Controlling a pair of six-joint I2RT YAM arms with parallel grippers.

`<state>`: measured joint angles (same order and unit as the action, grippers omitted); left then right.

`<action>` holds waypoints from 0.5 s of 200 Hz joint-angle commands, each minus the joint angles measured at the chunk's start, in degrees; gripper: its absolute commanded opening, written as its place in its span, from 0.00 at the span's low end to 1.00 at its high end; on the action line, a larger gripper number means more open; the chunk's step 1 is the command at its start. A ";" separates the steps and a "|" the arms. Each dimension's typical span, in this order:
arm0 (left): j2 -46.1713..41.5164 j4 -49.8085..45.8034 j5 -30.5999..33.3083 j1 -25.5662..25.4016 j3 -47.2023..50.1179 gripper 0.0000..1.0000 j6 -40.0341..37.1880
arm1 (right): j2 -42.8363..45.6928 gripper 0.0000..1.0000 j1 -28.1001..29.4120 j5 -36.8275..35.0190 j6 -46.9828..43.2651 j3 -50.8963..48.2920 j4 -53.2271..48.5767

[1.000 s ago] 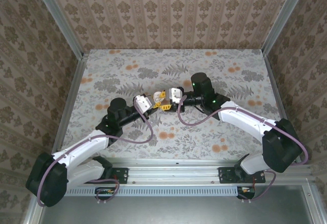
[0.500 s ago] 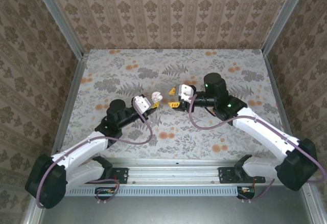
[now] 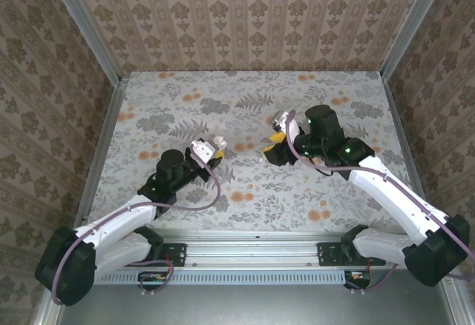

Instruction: Insert wireless bluetooth earbuds into charging case

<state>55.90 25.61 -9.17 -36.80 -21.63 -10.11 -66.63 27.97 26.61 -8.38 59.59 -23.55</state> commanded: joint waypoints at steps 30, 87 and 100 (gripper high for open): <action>-3.90 -1.41 3.84 -0.38 2.29 0.04 2.71 | -9.83 0.56 -3.47 5.40 14.23 9.23 -12.99; -4.60 -3.15 10.26 -0.38 2.56 0.04 4.54 | -19.87 0.53 -3.79 -5.18 21.04 15.45 -15.89; -4.26 -3.43 10.85 -0.24 2.56 0.03 4.91 | -22.40 0.51 -3.77 -6.42 22.50 17.12 -16.50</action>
<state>51.96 22.92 -1.65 -36.80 -19.51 -7.20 -85.25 24.56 25.02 8.99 73.14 -36.47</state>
